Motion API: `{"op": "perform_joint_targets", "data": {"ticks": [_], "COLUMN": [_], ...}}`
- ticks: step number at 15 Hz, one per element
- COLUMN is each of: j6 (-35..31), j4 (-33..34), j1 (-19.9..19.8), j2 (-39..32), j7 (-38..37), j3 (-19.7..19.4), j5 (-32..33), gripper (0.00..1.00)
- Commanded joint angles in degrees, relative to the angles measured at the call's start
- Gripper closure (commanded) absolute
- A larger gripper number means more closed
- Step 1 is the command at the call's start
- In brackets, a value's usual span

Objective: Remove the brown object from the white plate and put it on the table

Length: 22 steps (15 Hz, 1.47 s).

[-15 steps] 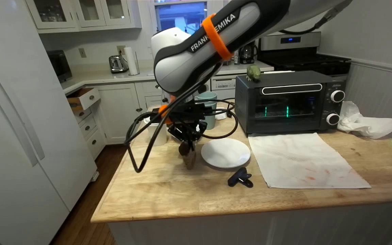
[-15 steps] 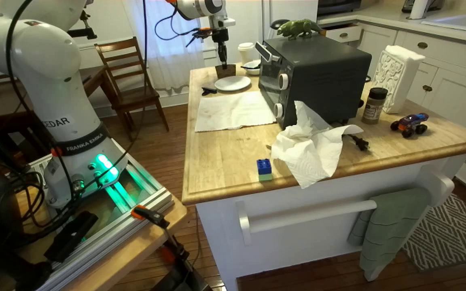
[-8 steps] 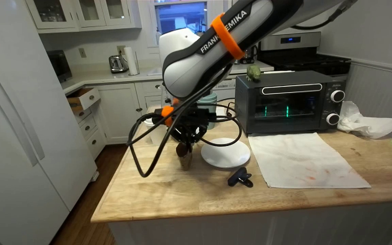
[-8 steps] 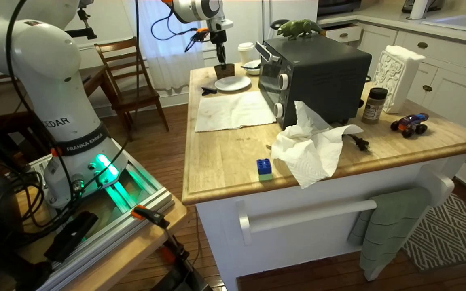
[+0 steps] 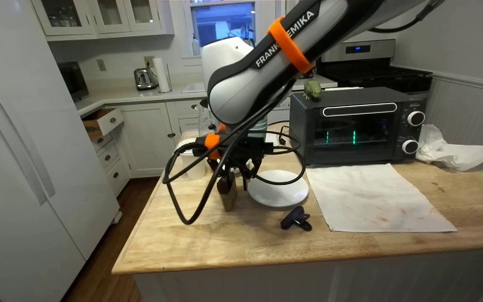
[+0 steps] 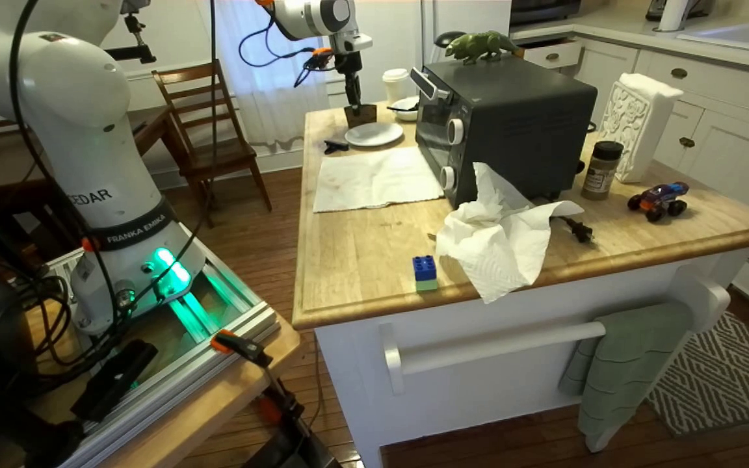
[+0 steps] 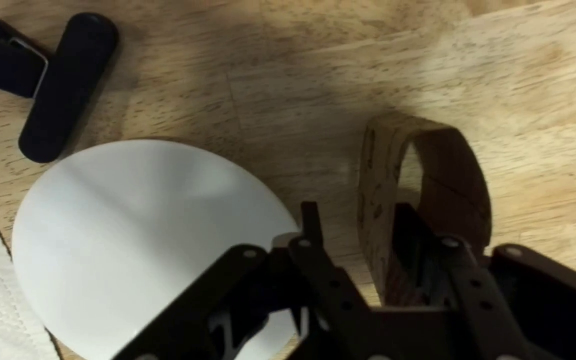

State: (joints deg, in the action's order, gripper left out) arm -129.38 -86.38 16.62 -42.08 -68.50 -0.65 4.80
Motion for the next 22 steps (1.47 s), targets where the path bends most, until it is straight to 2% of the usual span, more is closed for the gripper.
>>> {"op": "perform_joint_targets", "data": {"ticks": [1,4,6,7,8,9,10,16,19,22], "j6": [0.2,0.2,0.8,0.7,0.4,0.0,0.0,-1.7,-2.7,-4.3], "j4": [-4.1,-4.7,-4.2,-3.6,-3.0,-2.7,-2.1,-0.3,0.4,1.3], "j1": [-0.3,0.0,0.2,0.3,0.3,0.3,0.2,0.3,0.6,1.2], "j2": [4.3,6.4,7.2,7.1,6.9,6.8,6.4,3.9,2.3,0.7], "j7": [1.6,1.7,1.4,0.6,0.0,-0.2,-0.4,-3.1,-4.7,-6.4], "j3": [1.0,1.4,1.6,1.5,1.4,1.4,1.4,0.6,0.5,0.1], "j5": [-1.8,-1.7,-1.6,-1.5,-1.6,-1.6,-1.7,-1.4,-1.4,-0.9], "gripper": [0.26,0.05,0.00,0.22,0.30,0.31,0.37,0.81,0.99,1.00]}}
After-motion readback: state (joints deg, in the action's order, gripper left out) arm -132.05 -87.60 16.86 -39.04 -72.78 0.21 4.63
